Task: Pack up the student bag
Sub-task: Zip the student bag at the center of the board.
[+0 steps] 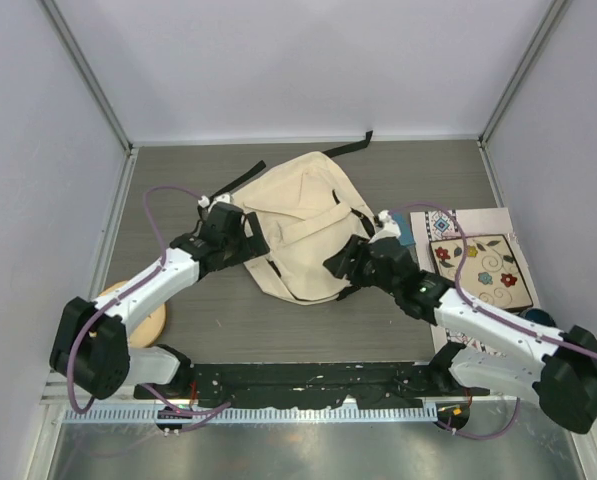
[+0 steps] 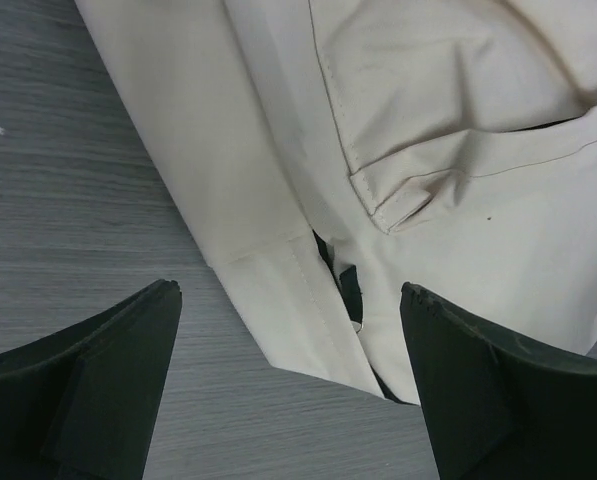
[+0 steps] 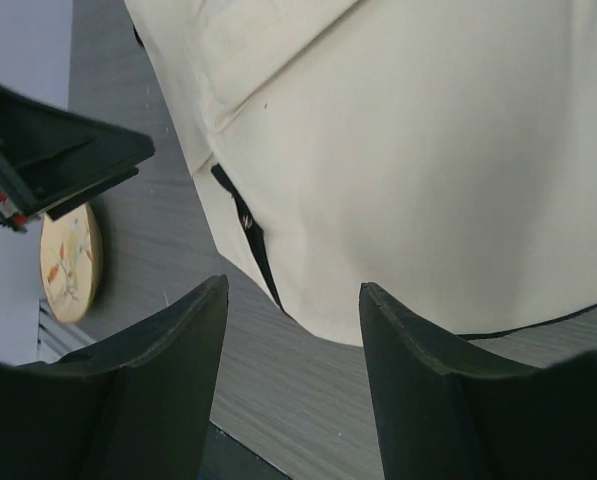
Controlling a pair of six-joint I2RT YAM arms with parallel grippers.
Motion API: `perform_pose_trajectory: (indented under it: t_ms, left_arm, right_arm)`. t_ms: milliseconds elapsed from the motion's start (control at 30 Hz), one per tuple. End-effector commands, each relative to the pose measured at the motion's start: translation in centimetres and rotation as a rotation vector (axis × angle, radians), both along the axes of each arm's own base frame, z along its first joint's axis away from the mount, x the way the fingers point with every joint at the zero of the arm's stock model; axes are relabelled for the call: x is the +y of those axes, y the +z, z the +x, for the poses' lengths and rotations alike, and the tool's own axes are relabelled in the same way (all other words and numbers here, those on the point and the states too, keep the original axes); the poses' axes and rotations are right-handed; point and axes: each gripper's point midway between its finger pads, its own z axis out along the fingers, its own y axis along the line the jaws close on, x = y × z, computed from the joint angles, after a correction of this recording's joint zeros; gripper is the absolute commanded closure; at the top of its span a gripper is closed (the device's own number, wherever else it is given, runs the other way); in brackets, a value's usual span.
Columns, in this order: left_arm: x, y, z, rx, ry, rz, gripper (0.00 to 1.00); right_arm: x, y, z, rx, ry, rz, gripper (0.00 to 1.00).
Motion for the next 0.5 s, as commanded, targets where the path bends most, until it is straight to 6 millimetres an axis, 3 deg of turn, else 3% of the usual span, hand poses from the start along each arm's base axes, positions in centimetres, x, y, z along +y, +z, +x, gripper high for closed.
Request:
perform_pose_trajectory:
  t_ms: [0, 67, 100, 233, 467]
  left_arm:
    - [-2.6, -0.8, 1.0, 0.026, -0.020, -0.148, 0.07]
    - [-2.9, -1.8, 1.6, 0.044, -0.002, -0.170, 0.08]
    - [-2.9, -2.1, 1.8, 0.048, 0.012, -0.176, 0.08]
    - [-2.9, -4.3, 2.2, 0.094, 0.047, -0.208, 0.13]
    - [-1.1, -8.0, 2.6, 0.131, 0.138, -0.243, 0.27]
  right_arm:
    - [4.5, 2.6, 0.0, -0.071, 0.109, 0.042, 0.41]
    - [5.6, 2.8, 0.0, -0.067, 0.126, 0.055, 0.42]
    - [6.3, 1.8, 0.0, -0.046, 0.140, 0.039, 0.42]
    - [8.8, 1.2, 0.1, -0.026, 0.183, 0.033, 0.42]
    - [12.2, 0.2, 0.7, -0.037, 0.235, -0.017, 0.43]
